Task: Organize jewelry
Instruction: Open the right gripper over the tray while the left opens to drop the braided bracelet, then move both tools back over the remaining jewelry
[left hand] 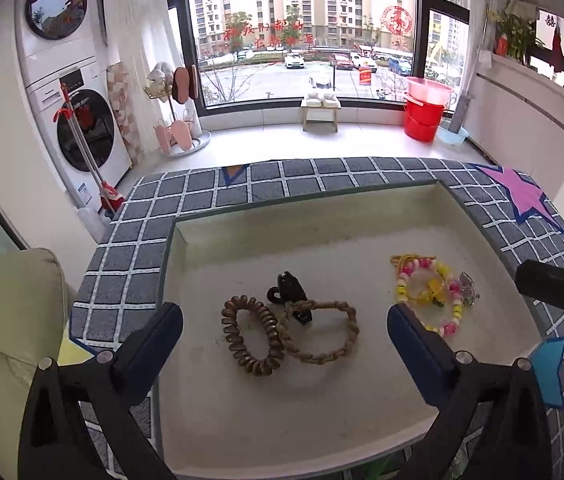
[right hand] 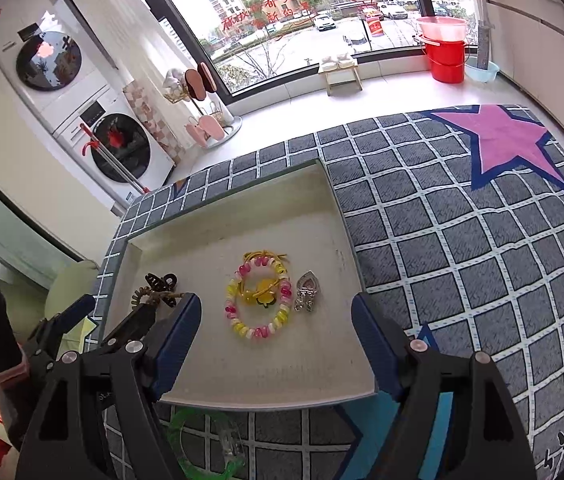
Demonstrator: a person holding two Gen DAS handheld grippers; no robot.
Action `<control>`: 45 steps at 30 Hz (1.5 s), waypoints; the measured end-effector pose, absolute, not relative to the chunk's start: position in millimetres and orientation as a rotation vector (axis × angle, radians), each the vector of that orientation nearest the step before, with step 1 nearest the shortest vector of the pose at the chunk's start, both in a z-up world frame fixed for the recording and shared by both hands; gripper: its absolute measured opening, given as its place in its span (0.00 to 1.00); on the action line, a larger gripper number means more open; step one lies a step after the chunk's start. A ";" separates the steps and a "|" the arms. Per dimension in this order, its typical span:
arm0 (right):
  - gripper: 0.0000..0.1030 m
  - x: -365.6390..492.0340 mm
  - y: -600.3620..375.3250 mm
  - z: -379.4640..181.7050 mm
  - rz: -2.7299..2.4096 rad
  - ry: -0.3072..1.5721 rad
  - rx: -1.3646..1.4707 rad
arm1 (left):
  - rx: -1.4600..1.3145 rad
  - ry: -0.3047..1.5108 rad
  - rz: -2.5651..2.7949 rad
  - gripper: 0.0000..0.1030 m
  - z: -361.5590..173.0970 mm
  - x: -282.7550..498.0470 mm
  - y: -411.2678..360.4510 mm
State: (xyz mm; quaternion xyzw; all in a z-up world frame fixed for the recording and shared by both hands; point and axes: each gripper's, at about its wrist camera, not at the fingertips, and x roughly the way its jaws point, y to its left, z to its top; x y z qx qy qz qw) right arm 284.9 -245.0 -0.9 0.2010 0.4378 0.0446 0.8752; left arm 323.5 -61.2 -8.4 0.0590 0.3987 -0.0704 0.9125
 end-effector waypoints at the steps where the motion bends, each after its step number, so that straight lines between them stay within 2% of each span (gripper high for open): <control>1: 0.81 284.3 -245.1 -0.6 0.096 0.913 0.423 | 0.121 0.816 -0.138 1.00 -7.3 322.7 -60.3; 2: 0.89 284.3 -244.6 -0.4 0.096 0.911 0.423 | 0.116 0.812 -0.137 1.00 -6.0 321.4 -59.0; 5: 1.00 275.6 -243.4 5.2 0.093 0.873 0.409 | 0.103 0.803 -0.138 1.00 -2.5 314.2 -55.5; 9: 1.00 258.2 -240.9 15.4 0.096 0.817 0.379 | 0.116 0.781 -0.150 1.00 2.4 294.8 -52.7; 22: 1.00 204.2 -238.3 26.9 0.116 0.874 0.387 | 0.083 0.826 -0.247 1.00 2.1 229.8 -39.8; 34: 1.00 135.9 -222.9 -3.1 0.103 0.977 0.314 | 0.106 0.913 -0.272 1.00 -25.1 200.2 -41.4; 45: 1.00 112.0 -191.3 -27.5 0.110 1.041 0.226 | 0.082 0.966 -0.247 1.00 -40.6 203.2 -33.5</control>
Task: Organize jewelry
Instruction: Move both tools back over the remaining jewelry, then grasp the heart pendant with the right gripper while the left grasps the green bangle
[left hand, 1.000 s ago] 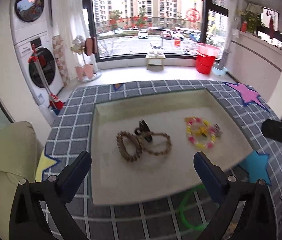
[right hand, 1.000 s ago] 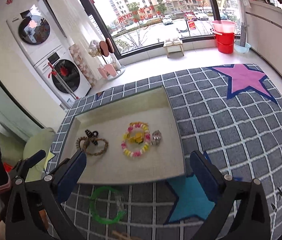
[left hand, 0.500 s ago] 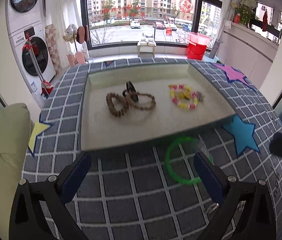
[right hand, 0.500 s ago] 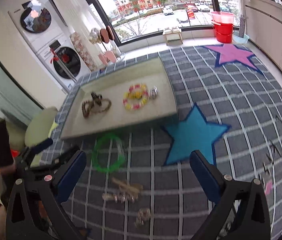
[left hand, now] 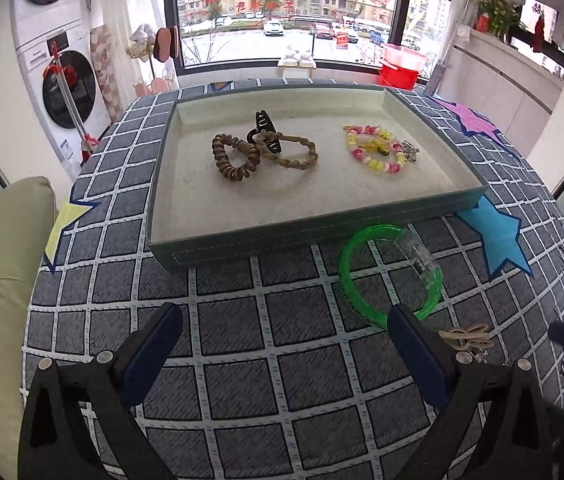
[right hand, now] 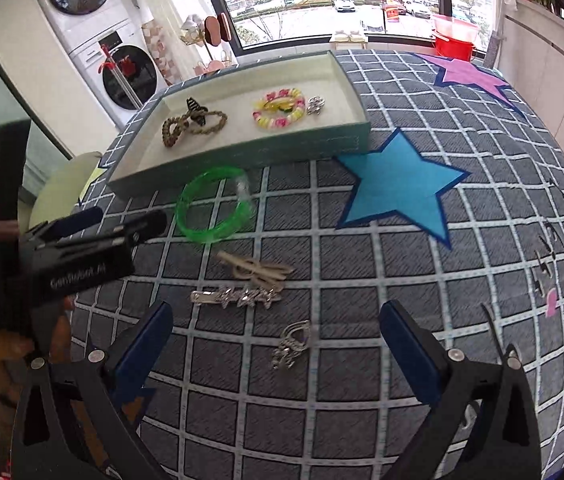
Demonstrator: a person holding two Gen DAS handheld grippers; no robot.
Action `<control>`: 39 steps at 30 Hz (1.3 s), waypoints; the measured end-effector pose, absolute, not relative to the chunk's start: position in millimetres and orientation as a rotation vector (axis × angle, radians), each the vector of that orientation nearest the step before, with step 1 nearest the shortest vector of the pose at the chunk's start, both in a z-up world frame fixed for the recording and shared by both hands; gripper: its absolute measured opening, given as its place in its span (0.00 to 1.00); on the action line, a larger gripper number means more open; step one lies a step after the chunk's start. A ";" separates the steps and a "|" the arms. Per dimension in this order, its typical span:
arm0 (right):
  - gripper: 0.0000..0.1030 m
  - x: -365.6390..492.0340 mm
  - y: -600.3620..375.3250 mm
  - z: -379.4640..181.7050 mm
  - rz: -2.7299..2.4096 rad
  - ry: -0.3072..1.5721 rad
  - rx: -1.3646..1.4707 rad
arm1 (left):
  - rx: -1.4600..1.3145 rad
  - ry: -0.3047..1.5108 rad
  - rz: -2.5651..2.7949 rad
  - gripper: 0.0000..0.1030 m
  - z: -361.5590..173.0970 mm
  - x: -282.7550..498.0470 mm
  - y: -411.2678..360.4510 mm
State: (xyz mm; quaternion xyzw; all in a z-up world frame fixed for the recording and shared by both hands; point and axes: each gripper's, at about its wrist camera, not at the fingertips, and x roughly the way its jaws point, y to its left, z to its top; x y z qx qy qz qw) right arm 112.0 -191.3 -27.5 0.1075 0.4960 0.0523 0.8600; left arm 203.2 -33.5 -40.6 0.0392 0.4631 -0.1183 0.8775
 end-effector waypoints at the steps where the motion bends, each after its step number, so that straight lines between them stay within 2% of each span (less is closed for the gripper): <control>1: 1.00 111.3 -189.9 -29.5 0.108 1.045 0.229 | 0.080 0.967 -0.244 1.00 -41.2 204.4 -33.4; 3: 0.99 109.5 -188.0 -33.6 0.101 1.052 0.233 | 0.073 0.972 -0.244 1.00 -43.1 207.2 -34.3; 5: 0.91 107.7 -185.3 -38.5 0.085 1.063 0.225 | 0.064 0.983 -0.251 1.00 -45.2 211.1 -36.4; 15: 0.71 104.7 -178.7 -48.5 -0.022 1.072 0.161 | 0.074 0.989 -0.272 1.00 -52.4 221.6 -56.2; 19: 0.60 101.7 -172.6 -50.2 -0.053 1.064 0.092 | 0.092 1.004 -0.279 0.96 -56.2 224.9 -64.2; 21: 0.51 100.3 -172.1 -50.0 -0.064 1.057 0.070 | 0.103 1.003 -0.281 0.87 -57.1 225.5 -67.6; 23: 0.40 99.7 -172.2 -49.8 -0.070 1.055 0.059 | 0.115 1.013 -0.286 0.86 -59.2 226.3 -70.3; 25: 0.35 99.3 -173.8 -49.2 -0.068 1.054 0.063 | 0.137 1.005 -0.285 0.81 -59.6 224.6 -73.2; 27: 0.26 98.7 -174.7 -49.2 -0.069 1.051 0.066 | 0.153 0.994 -0.297 0.72 -58.7 221.9 -75.4; 28: 0.19 98.5 -175.4 -49.0 -0.068 1.050 0.069 | 0.161 0.989 -0.305 0.68 -57.7 220.5 -76.8; 30: 0.19 98.3 -177.0 -48.6 -0.065 1.049 0.080 | 0.174 0.983 -0.322 0.44 -56.1 218.8 -78.9; 31: 0.19 97.7 -177.5 -48.4 -0.062 1.050 0.081 | 0.183 0.981 -0.329 0.38 -55.4 218.2 -80.6; 32: 0.19 97.7 -177.7 -48.3 -0.059 1.050 0.080 | 0.190 0.980 -0.336 0.28 -54.9 217.8 -82.1; 35: 0.19 97.1 -179.6 -47.9 -0.051 1.049 0.095 | 0.194 0.973 -0.345 0.21 -54.6 216.0 -82.5; 39: 0.19 95.6 -185.4 -47.6 -0.046 1.048 0.126 | 0.168 0.974 -0.352 0.21 -54.1 213.7 -77.1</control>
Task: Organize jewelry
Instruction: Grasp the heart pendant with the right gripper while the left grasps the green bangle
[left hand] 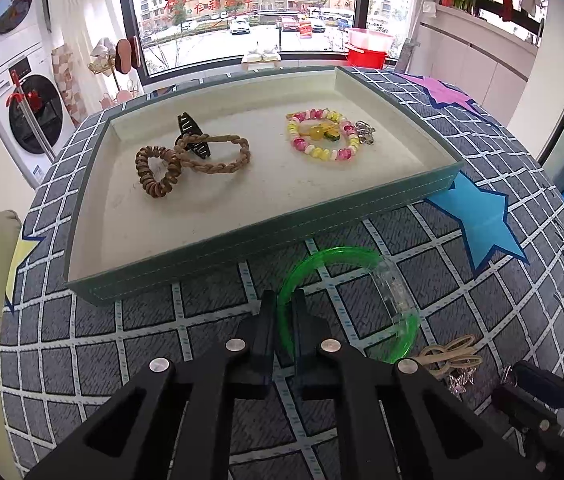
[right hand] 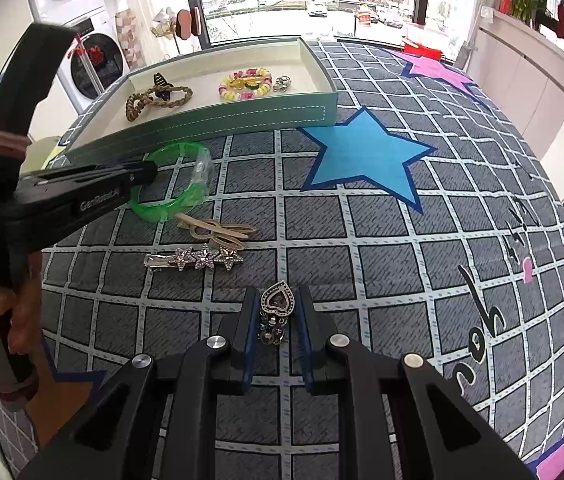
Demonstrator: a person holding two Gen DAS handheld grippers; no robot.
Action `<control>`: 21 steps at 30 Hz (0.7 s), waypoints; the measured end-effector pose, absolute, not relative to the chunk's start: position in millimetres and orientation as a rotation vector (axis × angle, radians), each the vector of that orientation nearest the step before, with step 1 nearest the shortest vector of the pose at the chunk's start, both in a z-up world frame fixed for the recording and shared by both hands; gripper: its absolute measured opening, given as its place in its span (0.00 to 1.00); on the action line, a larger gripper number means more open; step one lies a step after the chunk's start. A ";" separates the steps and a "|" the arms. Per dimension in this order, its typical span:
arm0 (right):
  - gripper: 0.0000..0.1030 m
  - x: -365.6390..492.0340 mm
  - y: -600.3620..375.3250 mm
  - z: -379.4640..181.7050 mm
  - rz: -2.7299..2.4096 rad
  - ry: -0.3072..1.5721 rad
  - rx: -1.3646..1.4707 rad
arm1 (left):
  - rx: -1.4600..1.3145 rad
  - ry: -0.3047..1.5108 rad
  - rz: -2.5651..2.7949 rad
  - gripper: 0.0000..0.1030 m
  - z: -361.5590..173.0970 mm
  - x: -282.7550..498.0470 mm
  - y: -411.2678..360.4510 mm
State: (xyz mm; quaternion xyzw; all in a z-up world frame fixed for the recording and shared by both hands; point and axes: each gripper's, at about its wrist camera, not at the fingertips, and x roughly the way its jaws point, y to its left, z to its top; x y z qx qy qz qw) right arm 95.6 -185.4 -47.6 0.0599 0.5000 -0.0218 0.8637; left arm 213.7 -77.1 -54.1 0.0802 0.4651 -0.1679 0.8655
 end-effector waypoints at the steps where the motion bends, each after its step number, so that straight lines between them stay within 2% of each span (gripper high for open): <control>1: 0.19 95.2 -187.3 -47.3 -0.044 1.047 0.135 | 0.158 0.976 -0.352 0.21 -53.9 213.5 -74.9; 21: 0.19 102.8 -205.6 -15.7 0.000 0.983 0.186 | 0.045 0.859 -0.320 0.21 -3.6 188.0 -21.0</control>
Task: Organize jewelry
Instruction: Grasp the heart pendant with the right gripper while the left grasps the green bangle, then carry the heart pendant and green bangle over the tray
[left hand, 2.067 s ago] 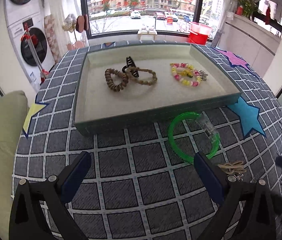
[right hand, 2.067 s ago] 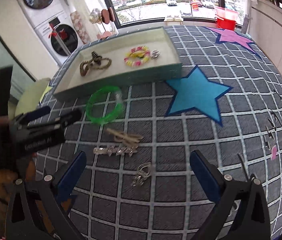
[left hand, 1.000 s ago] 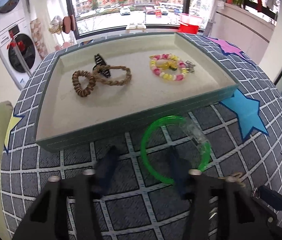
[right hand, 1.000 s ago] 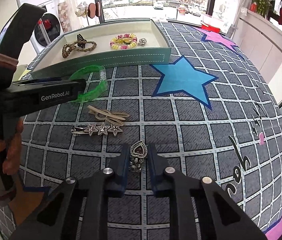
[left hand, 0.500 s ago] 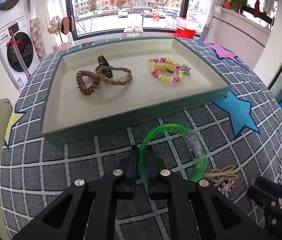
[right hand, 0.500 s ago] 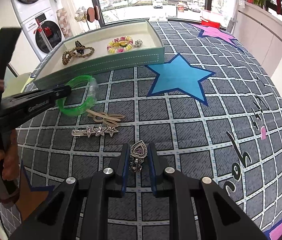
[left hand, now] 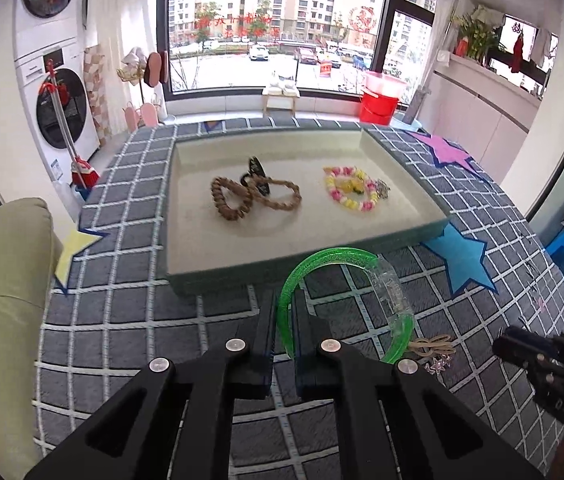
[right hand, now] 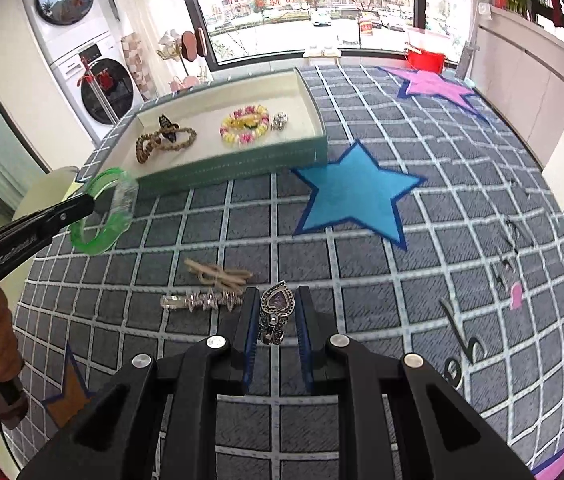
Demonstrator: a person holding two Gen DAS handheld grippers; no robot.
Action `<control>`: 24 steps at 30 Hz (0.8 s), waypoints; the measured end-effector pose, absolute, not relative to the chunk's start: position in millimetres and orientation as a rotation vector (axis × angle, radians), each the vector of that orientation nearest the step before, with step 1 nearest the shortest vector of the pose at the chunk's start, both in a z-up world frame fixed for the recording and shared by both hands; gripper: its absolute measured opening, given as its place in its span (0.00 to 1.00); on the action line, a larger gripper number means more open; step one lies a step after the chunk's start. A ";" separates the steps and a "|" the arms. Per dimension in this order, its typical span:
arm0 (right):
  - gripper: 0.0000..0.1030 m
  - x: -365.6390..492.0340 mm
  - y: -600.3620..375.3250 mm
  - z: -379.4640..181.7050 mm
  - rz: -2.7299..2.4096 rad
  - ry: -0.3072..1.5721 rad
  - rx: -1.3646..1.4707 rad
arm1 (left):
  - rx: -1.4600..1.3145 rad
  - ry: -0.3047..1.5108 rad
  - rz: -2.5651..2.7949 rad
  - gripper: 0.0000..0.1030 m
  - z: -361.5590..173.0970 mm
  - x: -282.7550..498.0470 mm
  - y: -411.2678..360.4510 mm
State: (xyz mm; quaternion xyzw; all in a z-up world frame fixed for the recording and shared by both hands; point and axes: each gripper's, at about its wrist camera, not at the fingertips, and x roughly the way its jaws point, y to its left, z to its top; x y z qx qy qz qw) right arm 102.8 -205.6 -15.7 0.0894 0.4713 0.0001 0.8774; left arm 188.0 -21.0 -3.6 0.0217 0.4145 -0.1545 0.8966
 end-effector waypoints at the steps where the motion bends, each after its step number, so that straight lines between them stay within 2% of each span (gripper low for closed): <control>1: 0.19 105.4 -205.8 -13.0 0.003 0.977 0.180 | 0.045 0.853 -0.318 0.21 -1.2 188.3 -19.4; 24: 0.19 206.9 -220.4 47.0 0.075 0.878 0.164 | 0.048 0.825 -0.280 0.21 15.4 243.5 -11.6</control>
